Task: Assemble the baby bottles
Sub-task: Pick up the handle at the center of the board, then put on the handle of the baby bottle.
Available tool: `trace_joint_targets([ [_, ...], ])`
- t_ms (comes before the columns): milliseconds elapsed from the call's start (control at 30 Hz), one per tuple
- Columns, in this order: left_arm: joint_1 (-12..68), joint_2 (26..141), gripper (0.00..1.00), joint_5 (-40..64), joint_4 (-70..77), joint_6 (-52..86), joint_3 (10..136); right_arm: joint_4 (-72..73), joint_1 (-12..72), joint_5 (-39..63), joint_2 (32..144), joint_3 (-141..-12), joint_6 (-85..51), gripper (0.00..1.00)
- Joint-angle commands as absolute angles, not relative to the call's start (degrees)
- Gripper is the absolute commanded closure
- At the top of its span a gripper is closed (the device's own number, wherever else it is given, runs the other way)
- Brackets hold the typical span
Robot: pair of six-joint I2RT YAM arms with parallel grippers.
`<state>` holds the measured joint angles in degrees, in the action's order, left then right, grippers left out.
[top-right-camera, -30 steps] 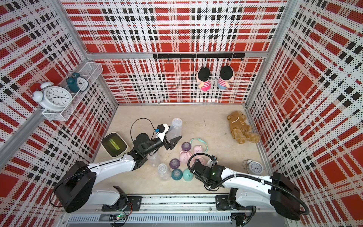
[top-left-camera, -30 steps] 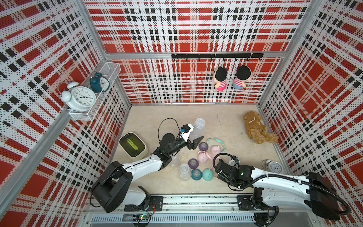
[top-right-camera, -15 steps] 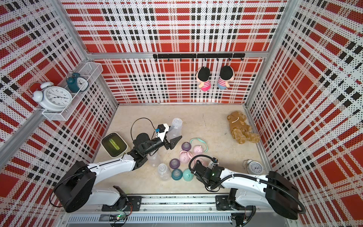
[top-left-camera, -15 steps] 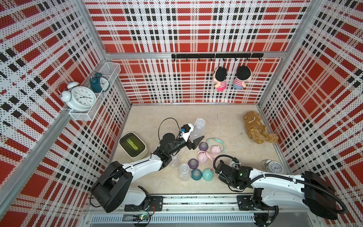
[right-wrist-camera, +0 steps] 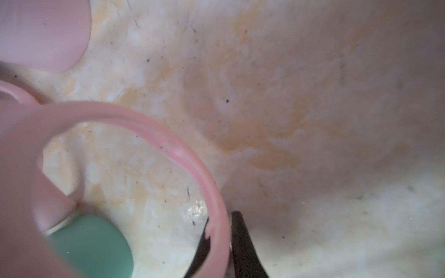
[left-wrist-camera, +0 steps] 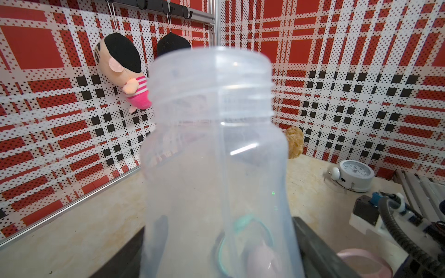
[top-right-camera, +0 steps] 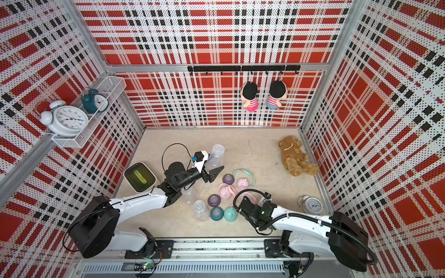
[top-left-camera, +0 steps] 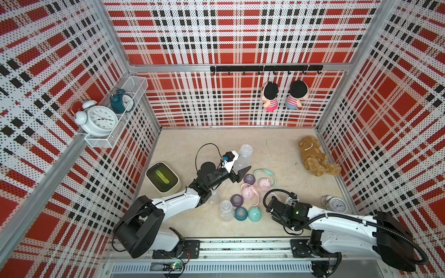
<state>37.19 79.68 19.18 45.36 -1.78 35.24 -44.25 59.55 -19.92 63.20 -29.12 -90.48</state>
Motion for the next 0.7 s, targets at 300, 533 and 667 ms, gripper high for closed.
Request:
trace_joint_targets([
  [300, 35.74, 79.49, 1.00, 23.31, 47.47, -0.75, 36.04, -66.31, 54.14, -41.55, 64.56, -54.93, -69.66, 1.00],
  [533, 34.46, 79.80, 1.00, 26.72, 48.98, 0.92, 35.95, -63.61, 54.05, -53.00, 67.47, -70.43, -50.16, 1.00],
  [667, 34.02, 80.11, 1.00, 29.64, 49.04, 1.88, 36.29, -61.92, 54.04, -58.60, 73.02, -78.16, -41.05, 1.00],
])
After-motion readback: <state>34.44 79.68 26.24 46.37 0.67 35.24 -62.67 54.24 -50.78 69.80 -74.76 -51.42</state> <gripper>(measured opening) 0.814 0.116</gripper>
